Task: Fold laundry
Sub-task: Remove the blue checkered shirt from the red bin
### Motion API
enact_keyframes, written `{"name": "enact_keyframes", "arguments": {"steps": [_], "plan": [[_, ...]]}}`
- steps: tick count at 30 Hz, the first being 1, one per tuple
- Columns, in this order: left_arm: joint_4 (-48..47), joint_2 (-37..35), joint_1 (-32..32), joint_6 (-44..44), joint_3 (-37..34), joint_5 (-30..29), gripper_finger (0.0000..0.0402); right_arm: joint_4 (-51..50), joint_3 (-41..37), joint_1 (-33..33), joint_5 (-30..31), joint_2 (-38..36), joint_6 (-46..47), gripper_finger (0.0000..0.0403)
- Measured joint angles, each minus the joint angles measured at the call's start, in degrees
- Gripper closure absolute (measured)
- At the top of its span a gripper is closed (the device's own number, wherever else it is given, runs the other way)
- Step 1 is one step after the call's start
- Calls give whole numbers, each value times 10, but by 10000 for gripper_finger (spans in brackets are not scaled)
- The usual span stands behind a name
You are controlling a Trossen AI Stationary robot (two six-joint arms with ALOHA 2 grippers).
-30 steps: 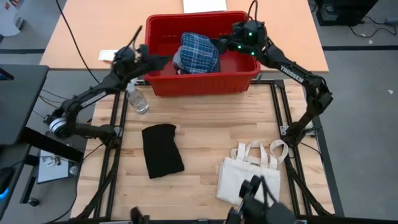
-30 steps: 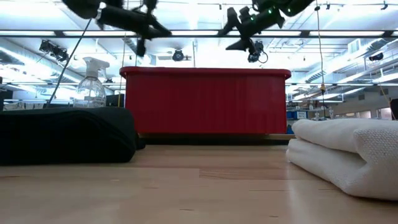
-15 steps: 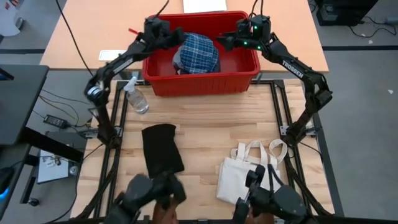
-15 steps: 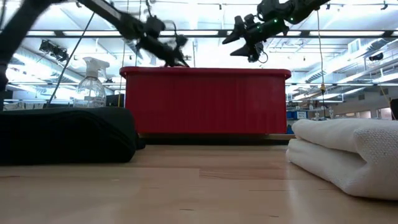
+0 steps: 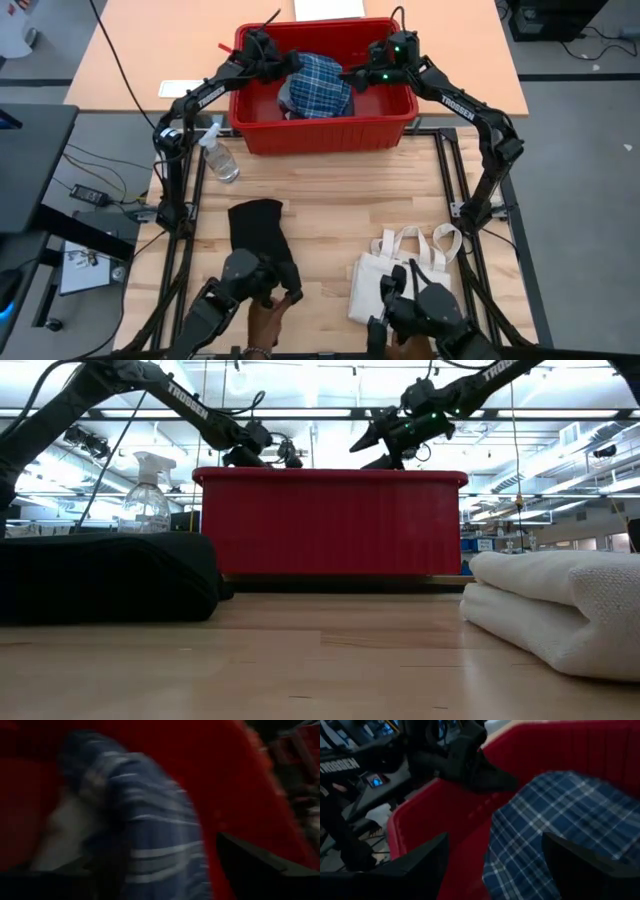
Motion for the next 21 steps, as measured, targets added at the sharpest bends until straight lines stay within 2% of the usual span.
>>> {"name": "enact_keyframes", "arguments": {"steps": [5,14,21], "plan": [[-35,1,4,18,0,-36,75,15,0,7,-8,7,5,81],[-31,29,11,-17,-1,-3,79,28,0,10,-3,6,4,81],[78,63,-7,-75,-1,23,84,26,0,8,-6,6,2,81]]}}
